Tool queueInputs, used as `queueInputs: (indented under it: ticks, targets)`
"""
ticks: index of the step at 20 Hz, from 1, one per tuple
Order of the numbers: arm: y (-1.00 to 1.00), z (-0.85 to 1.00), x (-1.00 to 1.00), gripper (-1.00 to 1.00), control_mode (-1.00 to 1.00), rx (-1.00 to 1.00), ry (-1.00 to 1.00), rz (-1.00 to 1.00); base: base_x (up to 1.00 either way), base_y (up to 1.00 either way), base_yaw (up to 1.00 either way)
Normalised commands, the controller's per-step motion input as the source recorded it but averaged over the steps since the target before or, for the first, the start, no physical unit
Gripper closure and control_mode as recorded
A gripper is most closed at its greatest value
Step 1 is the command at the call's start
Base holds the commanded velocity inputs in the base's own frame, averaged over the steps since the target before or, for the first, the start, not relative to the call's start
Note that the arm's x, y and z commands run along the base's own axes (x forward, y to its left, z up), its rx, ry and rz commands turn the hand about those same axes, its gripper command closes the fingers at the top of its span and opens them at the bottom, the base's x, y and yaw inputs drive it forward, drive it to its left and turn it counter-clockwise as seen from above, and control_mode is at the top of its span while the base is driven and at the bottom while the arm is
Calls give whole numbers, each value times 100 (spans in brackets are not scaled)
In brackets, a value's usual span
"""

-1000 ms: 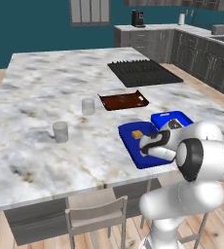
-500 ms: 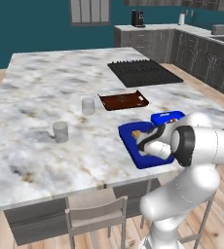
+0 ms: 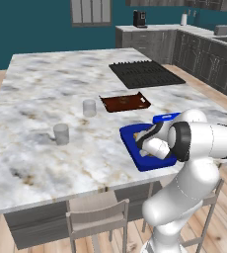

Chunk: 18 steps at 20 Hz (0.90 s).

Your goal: Take the cakes from the fridge and place them on the empty tray on the dining counter.

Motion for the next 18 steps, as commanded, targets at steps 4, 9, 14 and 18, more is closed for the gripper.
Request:
queueInputs:
  ticks: [4,9,14,18]
  targets:
    - [0,-43,3,100,-100,0,0,0,0,0,0]
    - [-6,-15,-9,-100,-100,0,0,0,0,0,0]
    - [-19,18,-28,-100,-100,2,0,0,0,0,0]
    - [-5,19,-4,-100,-100,0,0,0,0,0,0]
